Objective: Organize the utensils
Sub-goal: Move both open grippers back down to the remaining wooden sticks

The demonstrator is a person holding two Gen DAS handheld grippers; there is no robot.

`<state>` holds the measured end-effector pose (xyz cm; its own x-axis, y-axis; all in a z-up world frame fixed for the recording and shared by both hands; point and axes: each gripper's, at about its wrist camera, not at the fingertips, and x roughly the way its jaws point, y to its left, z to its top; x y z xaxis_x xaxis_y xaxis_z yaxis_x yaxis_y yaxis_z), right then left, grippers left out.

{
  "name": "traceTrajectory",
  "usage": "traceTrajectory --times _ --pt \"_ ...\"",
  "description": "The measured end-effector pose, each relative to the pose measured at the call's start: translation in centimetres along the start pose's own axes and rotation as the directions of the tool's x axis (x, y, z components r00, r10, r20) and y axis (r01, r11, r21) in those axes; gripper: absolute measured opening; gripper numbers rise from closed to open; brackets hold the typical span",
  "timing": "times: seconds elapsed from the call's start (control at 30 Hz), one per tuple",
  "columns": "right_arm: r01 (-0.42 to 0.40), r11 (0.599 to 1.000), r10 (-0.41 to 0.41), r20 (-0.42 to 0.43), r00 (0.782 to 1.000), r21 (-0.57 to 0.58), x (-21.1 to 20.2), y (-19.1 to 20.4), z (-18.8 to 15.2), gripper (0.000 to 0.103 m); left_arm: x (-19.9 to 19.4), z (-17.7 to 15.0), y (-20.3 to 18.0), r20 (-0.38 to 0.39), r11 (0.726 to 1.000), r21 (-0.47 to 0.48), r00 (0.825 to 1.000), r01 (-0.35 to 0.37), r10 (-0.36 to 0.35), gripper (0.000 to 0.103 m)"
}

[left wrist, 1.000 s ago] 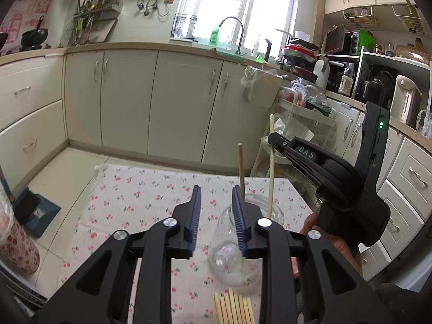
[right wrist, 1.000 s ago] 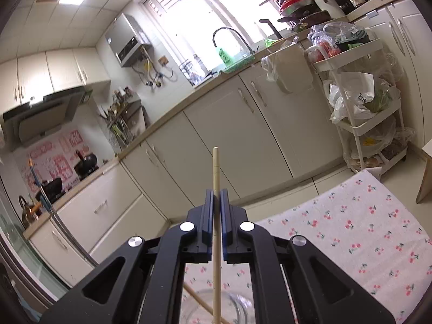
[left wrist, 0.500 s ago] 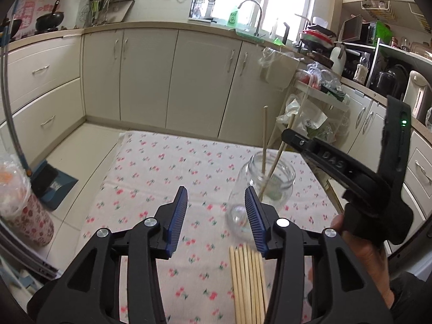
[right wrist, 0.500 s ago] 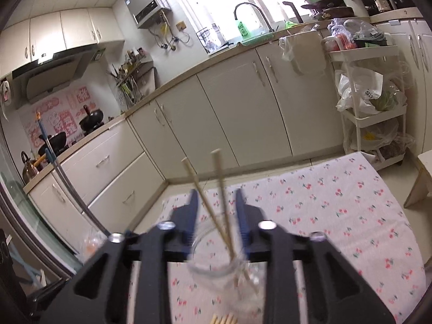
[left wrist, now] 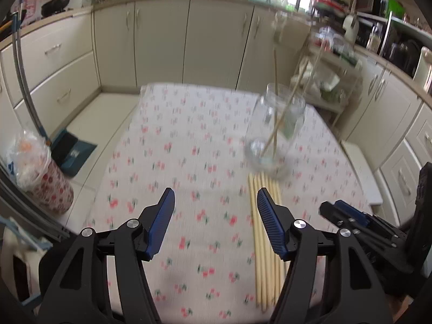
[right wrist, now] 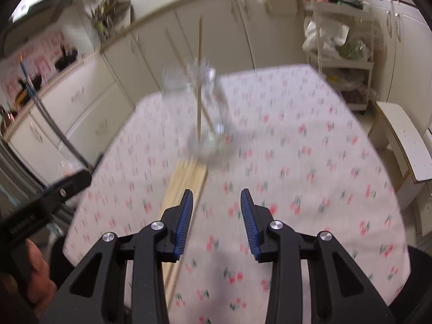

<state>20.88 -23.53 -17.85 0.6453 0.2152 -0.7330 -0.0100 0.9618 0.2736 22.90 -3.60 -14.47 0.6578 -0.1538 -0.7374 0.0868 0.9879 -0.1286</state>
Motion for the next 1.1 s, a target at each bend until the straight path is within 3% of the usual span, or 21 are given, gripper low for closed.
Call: traceTrajectory --times 0.2,0.43,0.73,1.1 --pt "0.044 0.996 -0.047 -0.040 0.998 -0.075 2.3 2.1 -0.9 0.037 -0.1 -1.9 0.6 -0.049 1.000 0.008 0.999 -0.015 0.016 0.066" --pt "0.086 0.987 -0.096 -0.068 0.993 -0.133 4.1 3.6 -0.7 0.037 0.1 -1.9 1.7 -0.068 1.000 -0.010 0.997 -0.024 0.023 0.068" --pt "0.130 0.981 -0.142 -0.074 0.987 -0.146 4.2 2.1 -0.6 0.037 1.3 -2.0 1.2 -0.097 1.000 -0.003 0.995 -0.016 0.016 0.068" --pt "0.118 0.980 -0.131 -0.077 0.988 -0.157 4.3 1.5 -0.4 0.037 6.9 -0.4 -1.9 -0.163 0.999 0.053 0.987 0.013 -0.005 0.069"
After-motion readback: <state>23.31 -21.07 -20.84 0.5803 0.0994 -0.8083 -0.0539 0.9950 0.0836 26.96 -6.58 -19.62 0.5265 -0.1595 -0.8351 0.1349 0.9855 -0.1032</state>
